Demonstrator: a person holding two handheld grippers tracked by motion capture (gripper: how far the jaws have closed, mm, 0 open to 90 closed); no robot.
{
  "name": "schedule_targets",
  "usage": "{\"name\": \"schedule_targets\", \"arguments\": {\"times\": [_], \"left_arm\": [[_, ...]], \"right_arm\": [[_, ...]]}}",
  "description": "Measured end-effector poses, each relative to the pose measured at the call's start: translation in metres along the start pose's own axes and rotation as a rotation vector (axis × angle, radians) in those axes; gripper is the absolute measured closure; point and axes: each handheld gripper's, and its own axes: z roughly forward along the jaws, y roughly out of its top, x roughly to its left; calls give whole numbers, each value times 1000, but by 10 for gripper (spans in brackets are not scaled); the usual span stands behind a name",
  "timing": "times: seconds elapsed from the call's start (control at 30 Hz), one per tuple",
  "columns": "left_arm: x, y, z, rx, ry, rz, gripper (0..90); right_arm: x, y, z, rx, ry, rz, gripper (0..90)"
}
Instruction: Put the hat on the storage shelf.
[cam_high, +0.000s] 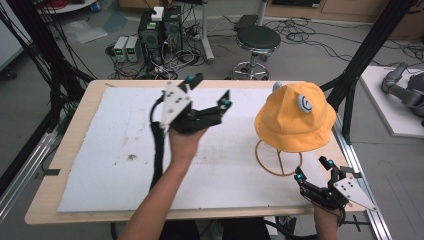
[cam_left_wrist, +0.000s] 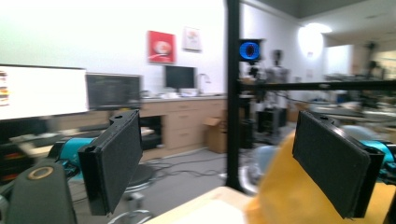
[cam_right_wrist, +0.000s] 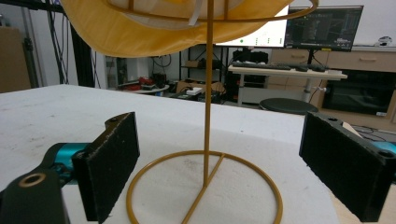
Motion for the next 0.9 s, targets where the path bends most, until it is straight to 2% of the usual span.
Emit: {"name": "schedule_targets", "arguments": {"times": [0.27,0.37,0.43,0.7,0.83,0.9], "left_arm": [[60,-4,-71,40,194,67,161],[79,-9,-100,69,272,104,161],[90,-14,-119,87,314,112,161],[124,-44,-189,127,489,81,164],[136,-52,-206,142,539,41,163],[135,-58,-210,145,536,56,163]], "right_arm": [[1,0,0,-8,-5,23,118],[0,0,-1,-15,-13,33,118],[0,0,-1,-17,-14,36,118],[5,0,3,-13,-7,28,118],[7,0,5,-9,-4,25,118],[7,1,6,-19,-5,18,118]]}}
